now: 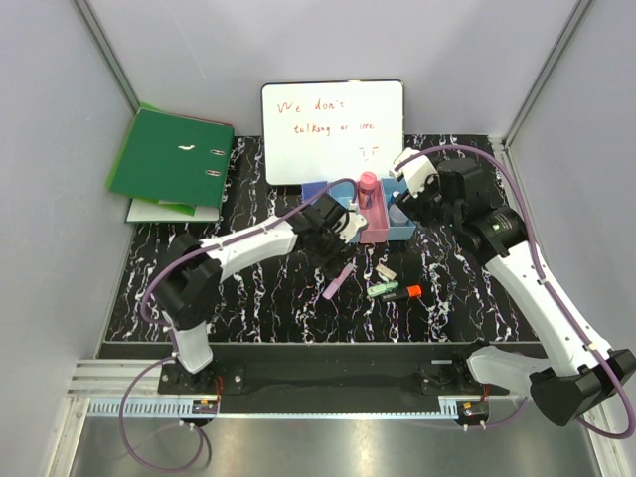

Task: Sort the stationery into containers
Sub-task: Pick up the stationery from the center of the board, then place the stationery in the storage box, then pick up the stationery from the center of the board.

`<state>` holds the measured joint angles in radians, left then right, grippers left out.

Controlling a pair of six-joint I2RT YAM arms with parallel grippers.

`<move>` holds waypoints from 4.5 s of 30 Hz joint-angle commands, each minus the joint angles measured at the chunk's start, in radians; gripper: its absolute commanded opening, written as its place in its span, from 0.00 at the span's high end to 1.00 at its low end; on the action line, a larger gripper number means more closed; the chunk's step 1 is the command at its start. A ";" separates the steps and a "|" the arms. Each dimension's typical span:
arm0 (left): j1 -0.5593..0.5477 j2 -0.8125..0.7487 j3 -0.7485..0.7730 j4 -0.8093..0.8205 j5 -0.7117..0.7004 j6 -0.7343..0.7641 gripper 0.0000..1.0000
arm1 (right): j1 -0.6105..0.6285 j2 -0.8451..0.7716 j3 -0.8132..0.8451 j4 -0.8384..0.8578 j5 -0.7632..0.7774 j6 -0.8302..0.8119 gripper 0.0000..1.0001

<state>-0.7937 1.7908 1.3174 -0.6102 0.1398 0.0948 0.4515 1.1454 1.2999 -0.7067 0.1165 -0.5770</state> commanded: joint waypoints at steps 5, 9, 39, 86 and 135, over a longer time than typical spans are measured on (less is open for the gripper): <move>-0.055 0.110 0.091 -0.010 0.023 -0.082 0.24 | 0.000 -0.003 0.050 0.007 0.012 0.019 0.29; -0.061 0.133 0.112 -0.020 0.033 -0.086 0.25 | 0.000 -0.001 0.059 0.007 0.012 0.011 0.29; -0.068 0.171 0.131 -0.043 -0.015 -0.058 1.00 | -0.002 -0.021 0.104 0.018 0.011 0.023 0.31; 0.321 0.306 0.523 0.136 0.086 -0.457 1.00 | 0.000 -0.001 0.073 0.000 0.091 -0.073 0.32; 0.321 0.184 0.414 0.162 0.024 -0.388 1.00 | 0.000 -0.022 0.061 0.007 0.109 -0.070 0.31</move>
<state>-0.4759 2.0747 1.6840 -0.4965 0.1131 -0.3347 0.4515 1.1477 1.3495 -0.7235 0.1940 -0.6399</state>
